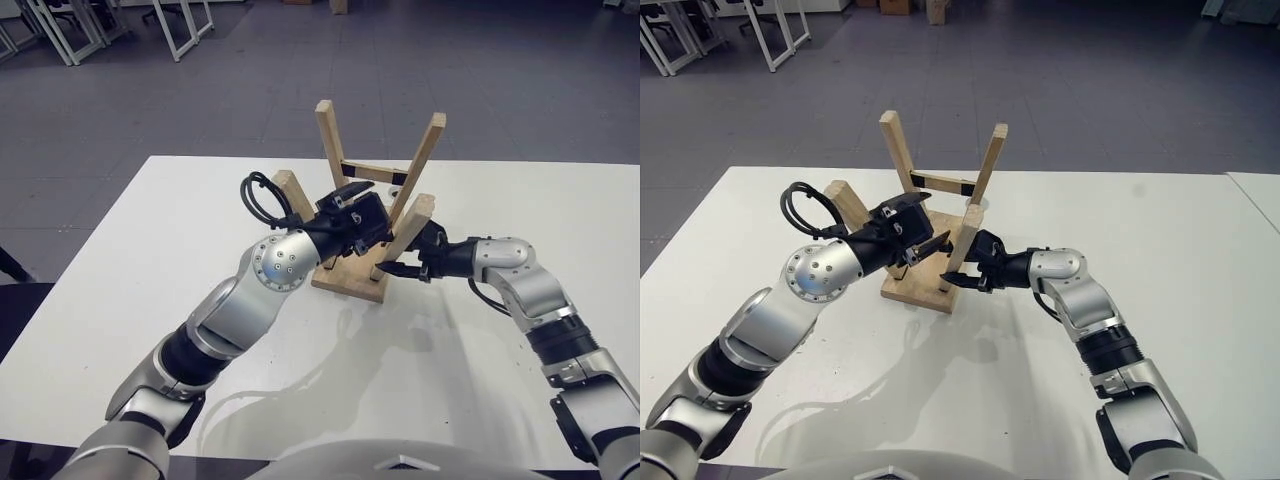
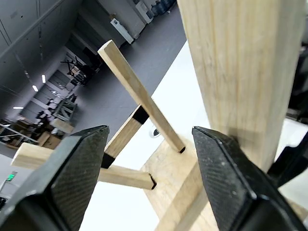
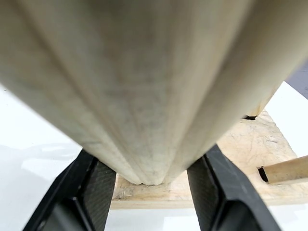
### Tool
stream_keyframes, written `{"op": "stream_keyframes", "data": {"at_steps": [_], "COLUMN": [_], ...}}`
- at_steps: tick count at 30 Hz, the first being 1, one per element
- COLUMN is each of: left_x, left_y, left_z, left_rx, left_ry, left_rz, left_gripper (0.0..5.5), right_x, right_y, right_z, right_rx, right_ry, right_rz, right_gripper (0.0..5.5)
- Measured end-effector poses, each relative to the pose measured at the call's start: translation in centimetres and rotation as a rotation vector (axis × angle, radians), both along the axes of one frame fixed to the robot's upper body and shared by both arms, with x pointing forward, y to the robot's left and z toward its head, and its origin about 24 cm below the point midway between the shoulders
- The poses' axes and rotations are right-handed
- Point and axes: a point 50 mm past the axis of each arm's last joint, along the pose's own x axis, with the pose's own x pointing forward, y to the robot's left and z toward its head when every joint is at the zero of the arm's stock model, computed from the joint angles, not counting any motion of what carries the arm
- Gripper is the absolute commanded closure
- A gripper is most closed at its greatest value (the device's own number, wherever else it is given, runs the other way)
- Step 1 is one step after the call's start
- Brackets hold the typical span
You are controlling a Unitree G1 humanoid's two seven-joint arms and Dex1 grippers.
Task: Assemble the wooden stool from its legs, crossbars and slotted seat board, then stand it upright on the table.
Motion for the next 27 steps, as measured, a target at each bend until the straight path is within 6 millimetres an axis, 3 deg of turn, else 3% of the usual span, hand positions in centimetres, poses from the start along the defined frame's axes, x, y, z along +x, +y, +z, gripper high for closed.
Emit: {"op": "stream_keyframes", "data": {"at_steps": [5,12,14,16,18,20,21,22,24,25,27], "left_x": [0.5,0.6,0.7,0.3,-0.1,0.2,0.9,1.9,3.2,3.4,4.0], "left_y": [0.2,-0.1,0.4,1.8,5.7,9.8,12.2,14.9,18.7,19.0,17.6], "left_z": [-0.9,-1.0,2.3,8.7,14.3,15.6,14.9,12.8,5.6,2.3,-1.1], "left_rx": [0.035,-0.107,-0.236,-0.390,-0.463,-0.420,-0.363,-0.300,-0.183,-0.146,-0.104], "left_ry": [0.001,-0.067,-0.252,-0.564,-0.862,-0.956,-0.933,-0.845,-0.556,-0.434,-0.305], "left_rz": [0.042,0.059,0.054,0.075,0.237,0.409,0.510,0.629,0.782,0.787,0.710], "left_gripper": [2.29,2.29,2.29,2.29,2.29,2.29,2.29,2.29,2.29,2.29,2.29], "right_x": [-0.5,-0.6,-0.6,-0.5,-0.5,-0.5,-0.5,-0.4,-0.4,-0.3,-0.3], "right_y": [-0.6,-1.1,-1.0,-0.9,-0.9,-0.9,-0.8,-0.9,-0.9,-1.0,-1.0], "right_z": [-0.7,-0.6,-0.3,-0.2,-0.1,-0.1,0.0,0.2,0.5,0.5,0.5], "right_rx": [0.054,0.047,0.034,0.026,0.022,0.013,0.009,0.005,-0.001,-0.003,-0.006], "right_ry": [0.002,0.002,0.008,0.015,0.016,0.018,0.018,0.012,0.012,0.012,0.014], "right_rz": [-0.041,-0.064,-0.067,-0.069,-0.067,-0.065,-0.062,-0.060,-0.054,-0.053,-0.052], "right_gripper": [3.48,3.48,3.48,3.48,3.48,3.48,3.48,3.48,3.48,3.48,3.48]}}
